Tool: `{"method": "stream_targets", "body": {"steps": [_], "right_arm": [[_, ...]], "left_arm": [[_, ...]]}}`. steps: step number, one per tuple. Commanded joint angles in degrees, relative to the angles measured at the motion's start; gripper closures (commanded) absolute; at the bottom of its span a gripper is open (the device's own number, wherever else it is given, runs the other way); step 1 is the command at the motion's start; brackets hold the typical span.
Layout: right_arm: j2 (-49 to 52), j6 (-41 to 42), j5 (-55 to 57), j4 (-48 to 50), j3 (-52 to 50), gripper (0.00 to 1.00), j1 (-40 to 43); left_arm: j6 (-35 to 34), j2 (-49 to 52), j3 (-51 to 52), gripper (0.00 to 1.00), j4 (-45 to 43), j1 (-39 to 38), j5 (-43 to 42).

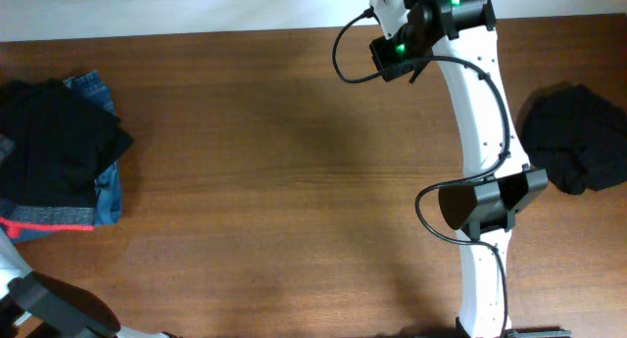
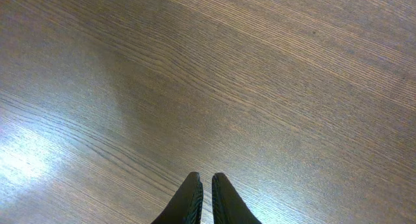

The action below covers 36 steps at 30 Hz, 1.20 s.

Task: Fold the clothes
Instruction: 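Release the bundle on the stack and press it down with the left gripper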

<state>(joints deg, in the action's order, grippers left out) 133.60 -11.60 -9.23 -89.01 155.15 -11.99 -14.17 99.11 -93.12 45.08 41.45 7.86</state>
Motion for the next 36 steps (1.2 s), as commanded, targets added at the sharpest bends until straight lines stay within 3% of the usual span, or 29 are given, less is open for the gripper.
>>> {"method": "stream_targets", "body": {"steps": [1,4,5,6,8,9,18,25,30,36], "right_arm": [[-2.21,0.02,0.46,-0.15,1.07,0.88,0.02],[-2.21,0.02,0.48,-0.15,1.07,0.88,0.02],[-2.21,0.02,0.46,-0.15,1.07,0.88,0.02],[-2.21,0.02,0.46,-0.15,1.07,0.88,0.02],[-2.21,0.02,0.46,-0.15,1.07,0.88,0.02],[-2.21,0.02,0.46,-0.15,1.07,0.88,0.02],[-2.21,0.02,0.46,-0.15,1.07,0.88,0.02],[-2.21,0.02,0.46,-0.39,1.07,0.88,0.02],[-2.21,0.04,0.46,-2.45,1.07,0.88,0.02],[-2.21,0.04,0.46,-3.48,1.07,0.88,0.02]], "left_arm": [[-0.33,0.48,-1.53,0.01,0.22,0.33,0.92],[-0.33,0.48,-1.53,0.09,0.44,0.28,-1.57],[-0.33,0.48,-1.53,0.20,0.42,0.26,-2.40],[-0.33,0.48,-1.53,0.47,0.28,0.22,-3.21],[-0.31,0.52,-1.53,0.86,-0.07,0.20,-3.15],[-0.33,0.52,-1.53,0.98,-0.37,0.17,-3.17],[1.31,2.86,-1.53,1.00,-5.29,-1.38,-6.64],[7.08,9.77,-1.53,0.99,-11.74,-5.55,-6.56],[7.65,16.83,-1.53,0.99,-18.51,-5.49,0.50],[7.91,22.53,-1.53,0.99,-21.00,-5.29,0.96]]}}
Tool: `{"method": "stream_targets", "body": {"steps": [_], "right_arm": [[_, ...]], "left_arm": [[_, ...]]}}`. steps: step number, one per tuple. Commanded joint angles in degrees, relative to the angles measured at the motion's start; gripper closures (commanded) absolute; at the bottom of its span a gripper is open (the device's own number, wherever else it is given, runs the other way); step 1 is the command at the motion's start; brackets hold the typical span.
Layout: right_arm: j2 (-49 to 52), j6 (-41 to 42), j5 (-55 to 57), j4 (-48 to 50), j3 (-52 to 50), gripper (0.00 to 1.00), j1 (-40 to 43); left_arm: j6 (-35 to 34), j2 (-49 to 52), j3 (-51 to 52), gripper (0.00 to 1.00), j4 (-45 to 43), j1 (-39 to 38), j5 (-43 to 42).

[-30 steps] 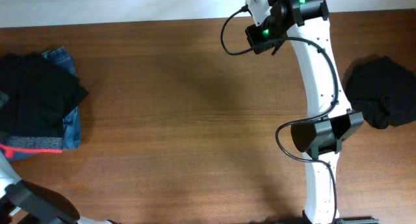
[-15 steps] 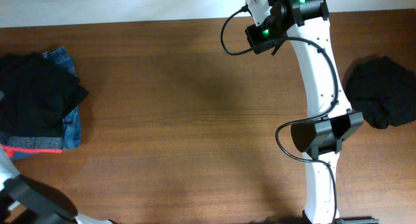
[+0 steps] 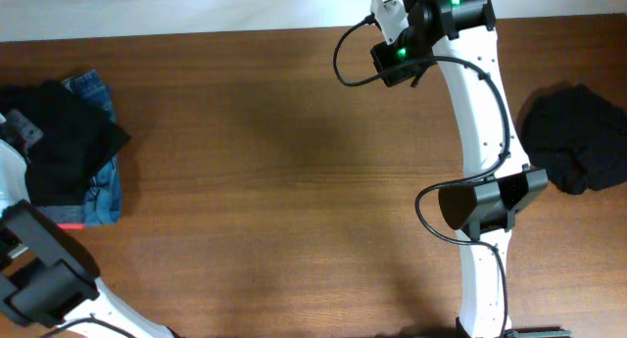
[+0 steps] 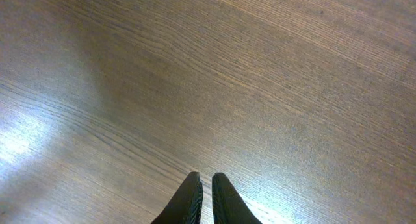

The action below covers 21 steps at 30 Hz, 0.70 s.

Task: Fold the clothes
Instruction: 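Release the bundle on the stack and press it down with the left gripper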

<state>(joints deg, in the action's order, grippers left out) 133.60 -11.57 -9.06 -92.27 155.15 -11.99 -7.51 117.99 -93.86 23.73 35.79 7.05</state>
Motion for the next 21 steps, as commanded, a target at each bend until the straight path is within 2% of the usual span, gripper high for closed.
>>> {"method": "stream_targets", "body": {"steps": [1,5,7,9,11,12,13,15,17,18,21], "right_arm": [[-2.21,0.02,0.28,-0.33,1.07,0.88,0.02],[-2.21,0.02,0.31,-0.57,1.07,0.88,0.02],[-2.21,0.02,0.31,-0.57,1.07,0.88,0.02],[-2.21,0.00,0.33,-0.50,1.07,0.87,0.02],[-2.21,-0.02,0.37,-0.33,1.07,0.87,0.02],[-2.21,-0.02,0.63,-0.22,1.07,0.82,0.02],[-2.21,-0.02,1.03,0.00,1.07,0.77,0.07],[-2.23,0.00,0.70,0.98,1.09,0.74,0.09],[-2.34,-0.02,0.76,2.60,1.27,0.68,0.15],[-2.36,0.00,0.76,4.04,1.57,0.60,0.55],[-2.38,0.00,0.72,5.73,1.57,0.36,1.81]], "left_arm": [[1.25,4.28,-0.79,0.99,0.37,0.33,1.73],[2.08,5.05,-0.87,0.99,0.44,0.20,-0.74],[2.54,4.50,-1.81,0.92,0.92,0.20,-2.16],[3.34,3.67,-2.78,0.77,1.64,0.20,-3.87],[3.37,2.40,-3.82,0.49,2.49,0.20,-5.03],[3.37,1.73,-4.31,0.40,2.86,0.09,-5.42],[3.34,0.74,-4.98,0.37,3.45,-0.07,-5.88],[3.63,-1.22,-6.36,0.36,5.03,-0.68,-5.77],[5.90,-3.74,-7.69,0.30,6.56,-1.90,-5.73],[6.29,-6.16,-8.33,0.23,7.67,-3.34,-5.64],[6.32,-9.88,-8.63,0.15,9.44,-6.54,-5.66]]}}
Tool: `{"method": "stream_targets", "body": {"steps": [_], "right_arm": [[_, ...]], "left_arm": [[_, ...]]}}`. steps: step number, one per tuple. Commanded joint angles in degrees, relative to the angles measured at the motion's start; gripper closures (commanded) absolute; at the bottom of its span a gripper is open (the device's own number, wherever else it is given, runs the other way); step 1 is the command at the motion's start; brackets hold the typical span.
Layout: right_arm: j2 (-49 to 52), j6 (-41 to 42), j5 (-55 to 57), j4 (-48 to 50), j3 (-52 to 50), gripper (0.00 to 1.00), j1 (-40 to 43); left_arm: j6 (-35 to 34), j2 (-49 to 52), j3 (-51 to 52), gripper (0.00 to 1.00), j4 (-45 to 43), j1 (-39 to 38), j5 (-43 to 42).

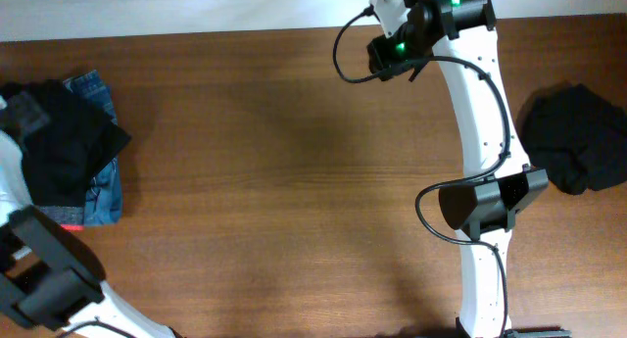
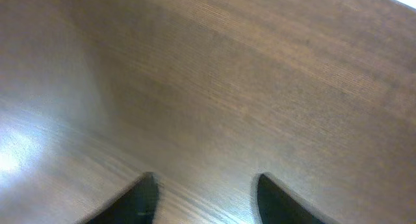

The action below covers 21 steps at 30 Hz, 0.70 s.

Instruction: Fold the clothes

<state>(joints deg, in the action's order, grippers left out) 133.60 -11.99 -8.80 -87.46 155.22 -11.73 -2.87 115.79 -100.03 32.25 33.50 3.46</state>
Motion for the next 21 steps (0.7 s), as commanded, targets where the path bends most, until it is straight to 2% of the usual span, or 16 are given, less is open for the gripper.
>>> {"method": "stream_targets", "body": {"steps": [1,2,3,5,13,21], "right_arm": [[-2.38,0.42,0.46,1.11,1.51,0.29,2.10],[-2.38,0.44,0.46,1.25,1.51,0.20,2.56],[-2.38,0.42,0.48,1.36,1.51,0.01,3.15],[-2.38,0.42,0.48,1.38,1.51,0.01,4.22],[-2.38,0.42,0.24,1.99,1.51,0.01,11.37],[-2.73,1.07,-5.81,-2.43,1.51,0.01,19.91]], "left_arm": [[1.68,-8.66,-2.47,0.14,1.55,-5.53,-2.05],[1.75,-9.40,-2.47,0.14,2.25,-6.78,-2.05],[2.58,-10.19,-2.47,0.13,3.17,-8.48,-2.10],[4.46,-11.15,-2.47,0.01,4.72,-11.63,-2.01],[5.09,-11.56,-2.45,0.01,7.96,-26.56,-2.27],[5.11,-11.89,-2.47,0.01,10.56,-34.14,-2.86]]}}
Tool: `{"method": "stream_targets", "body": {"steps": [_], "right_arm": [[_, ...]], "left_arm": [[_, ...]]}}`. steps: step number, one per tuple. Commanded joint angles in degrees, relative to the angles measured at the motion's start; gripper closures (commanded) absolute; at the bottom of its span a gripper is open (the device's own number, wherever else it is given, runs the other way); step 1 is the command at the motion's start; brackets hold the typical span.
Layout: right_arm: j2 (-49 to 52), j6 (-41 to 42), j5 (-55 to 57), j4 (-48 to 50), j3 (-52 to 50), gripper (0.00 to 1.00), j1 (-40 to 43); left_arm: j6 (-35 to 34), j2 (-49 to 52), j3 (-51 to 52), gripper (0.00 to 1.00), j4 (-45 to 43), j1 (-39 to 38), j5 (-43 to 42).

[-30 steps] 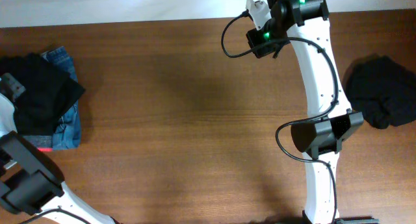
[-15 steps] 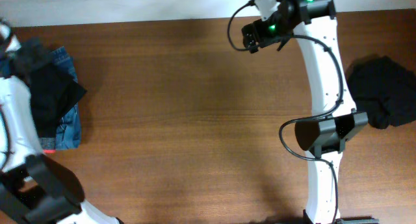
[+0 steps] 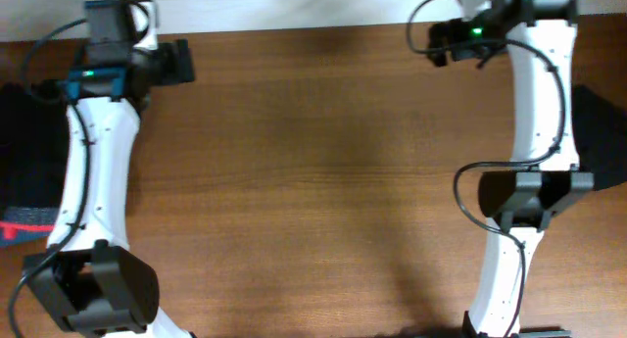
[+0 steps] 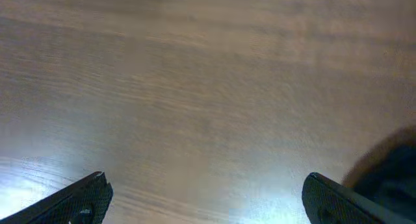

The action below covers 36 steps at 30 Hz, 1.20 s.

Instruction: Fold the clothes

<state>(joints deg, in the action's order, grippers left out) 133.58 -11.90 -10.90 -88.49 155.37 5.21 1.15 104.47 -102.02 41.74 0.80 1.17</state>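
Observation:
A crumpled dark garment point(image 3: 600, 132) lies at the table's right edge, partly behind my right arm. Its edge shows as a dark patch point(image 4: 390, 169) in the right wrist view. My right gripper point(image 3: 443, 42) hangs over bare wood near the back edge. There the right gripper point(image 4: 208, 199) is wide open, with nothing between its fingertips point(image 4: 88, 197). At the left edge sits a pile of dark clothes point(image 3: 20, 152) with a red-striped piece point(image 3: 15, 228). My left gripper point(image 3: 179, 64) is at the back left, beyond the pile; its jaws are unclear.
The brown wooden table point(image 3: 313, 181) spans the view, with a white wall behind its back edge. My left arm point(image 3: 93, 181) runs up the left side beside the pile. The right arm point(image 3: 534, 103) stands between the middle and the dark garment.
My right gripper has opened wider and moved right along the back edge, so dark cloth now shows at its right. The left arm has moved from over the pile to the back left.
My right gripper was shut over bare wood at the back centre, with the left arm barely in view. The left arm then lay over the left pile. The right jaws then stood apart. Now they are wide open further right, and the left gripper is past the pile.

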Motion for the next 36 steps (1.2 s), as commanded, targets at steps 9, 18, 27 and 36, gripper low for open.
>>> {"method": "stream_targets", "body": {"steps": [9,18,27,36], "right_arm": [[-5.68,3.80,-5.25,-8.70,1.36,0.01,10.64],[-15.41,4.09,-5.95,-8.85,-0.07,0.01,9.86],[-32.50,6.34,-1.31,-8.59,-26.75,0.01,9.11],[-52.89,5.27,-1.33,6.97,-59.60,0.01,8.24]], "left_arm": [[0.85,-5.27,-0.46,0.01,9.88,-2.67,-3.80],[0.87,-12.85,3.23,0.01,14.51,-2.51,-3.76],[0.87,-25.62,17.86,0.01,11.82,-2.51,-1.40],[0.87,-44.00,37.59,0.01,2.69,-2.51,-1.46]]}}
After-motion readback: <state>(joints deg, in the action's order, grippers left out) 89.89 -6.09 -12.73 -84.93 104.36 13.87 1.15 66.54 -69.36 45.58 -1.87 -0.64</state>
